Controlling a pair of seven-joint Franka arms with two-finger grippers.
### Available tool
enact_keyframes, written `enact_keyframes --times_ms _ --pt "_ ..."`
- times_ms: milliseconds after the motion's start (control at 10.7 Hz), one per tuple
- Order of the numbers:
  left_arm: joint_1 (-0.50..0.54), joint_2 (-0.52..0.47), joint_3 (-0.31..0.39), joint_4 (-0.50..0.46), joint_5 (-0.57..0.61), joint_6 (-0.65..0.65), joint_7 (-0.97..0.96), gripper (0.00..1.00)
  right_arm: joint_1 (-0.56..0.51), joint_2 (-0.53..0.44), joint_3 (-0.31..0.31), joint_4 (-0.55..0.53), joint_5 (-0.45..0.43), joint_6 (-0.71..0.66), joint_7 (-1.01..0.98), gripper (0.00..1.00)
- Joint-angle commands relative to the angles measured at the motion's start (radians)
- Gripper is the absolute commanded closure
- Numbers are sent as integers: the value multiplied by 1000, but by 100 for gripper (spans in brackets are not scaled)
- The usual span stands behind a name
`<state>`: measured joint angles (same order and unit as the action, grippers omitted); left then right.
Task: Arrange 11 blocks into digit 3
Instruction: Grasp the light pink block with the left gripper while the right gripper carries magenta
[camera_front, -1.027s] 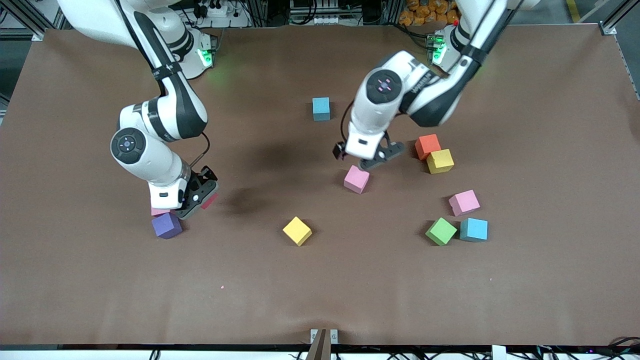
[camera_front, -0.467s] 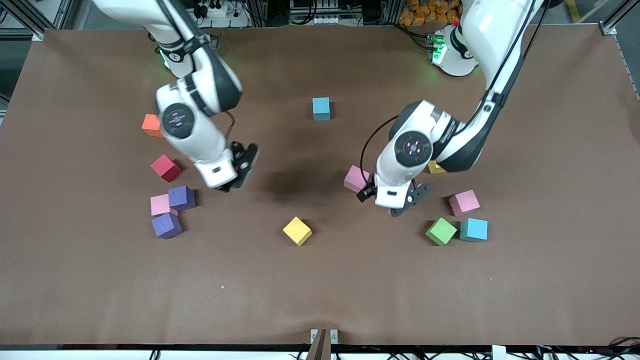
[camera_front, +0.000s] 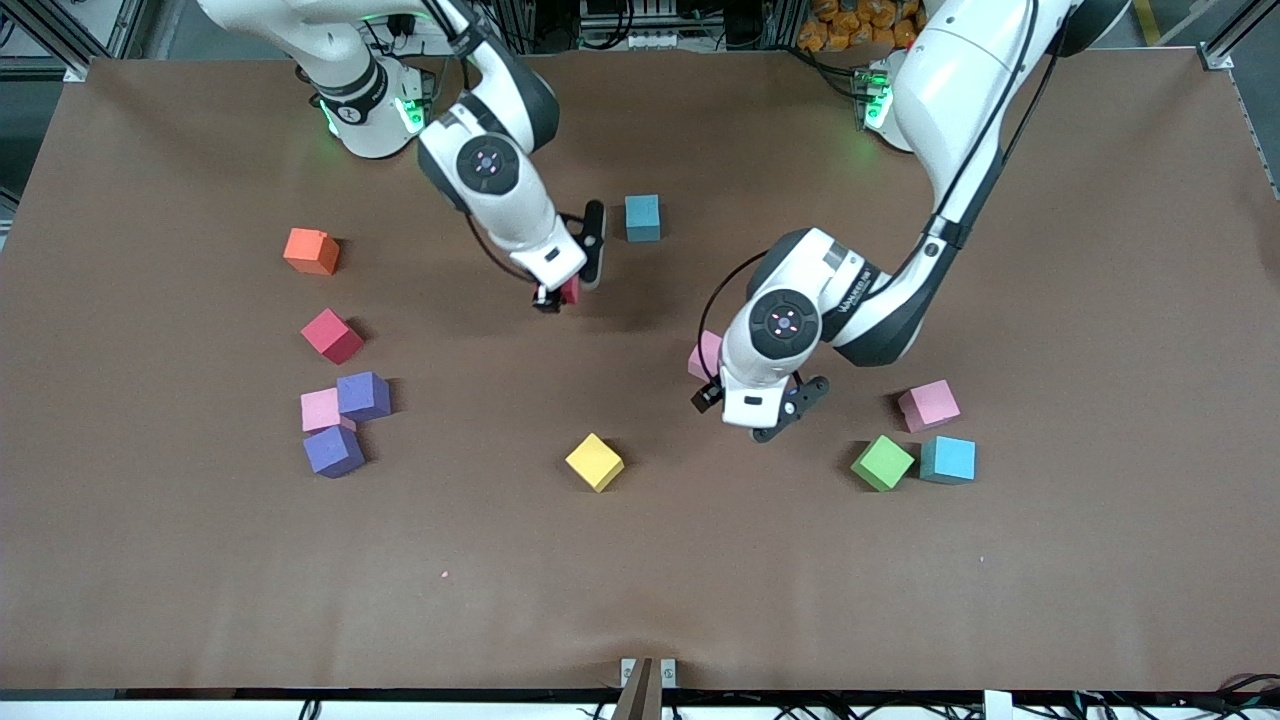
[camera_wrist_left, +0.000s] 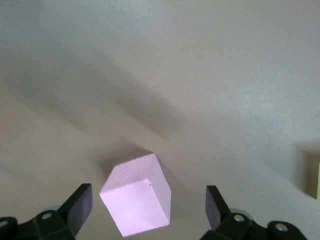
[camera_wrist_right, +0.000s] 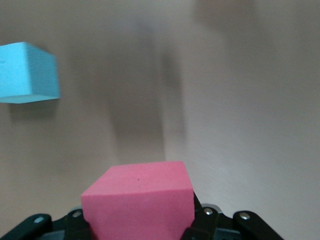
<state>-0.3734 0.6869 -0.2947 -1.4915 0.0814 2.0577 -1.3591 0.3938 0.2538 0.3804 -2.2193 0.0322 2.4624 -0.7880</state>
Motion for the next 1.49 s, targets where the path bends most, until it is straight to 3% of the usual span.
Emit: enact_keyframes --times_ms 0,187,467,747,1307,1401 --pt "-7 5 3 8 26 -27 -124 0 -41 -59 105 -115 -15 47 41 65" --pt "-18 -13 3 -44 26 -39 -189 0 -41 -57 208 -155 -18 82 146 65" --pt "-18 -9 5 -64 18 -27 -262 0 -43 -56 265 -189 -25 104 182 65" --pt "-32 -17 5 -127 17 30 -303 0 -41 -16 265 -220 -80 165 234 65" --pt "-48 -7 5 -225 17 200 -367 0 -35 90 252 -207 -106 263 259 65" --pt "-45 -10 5 -234 17 206 -367 14 -32 100 241 -204 -138 265 259 65"
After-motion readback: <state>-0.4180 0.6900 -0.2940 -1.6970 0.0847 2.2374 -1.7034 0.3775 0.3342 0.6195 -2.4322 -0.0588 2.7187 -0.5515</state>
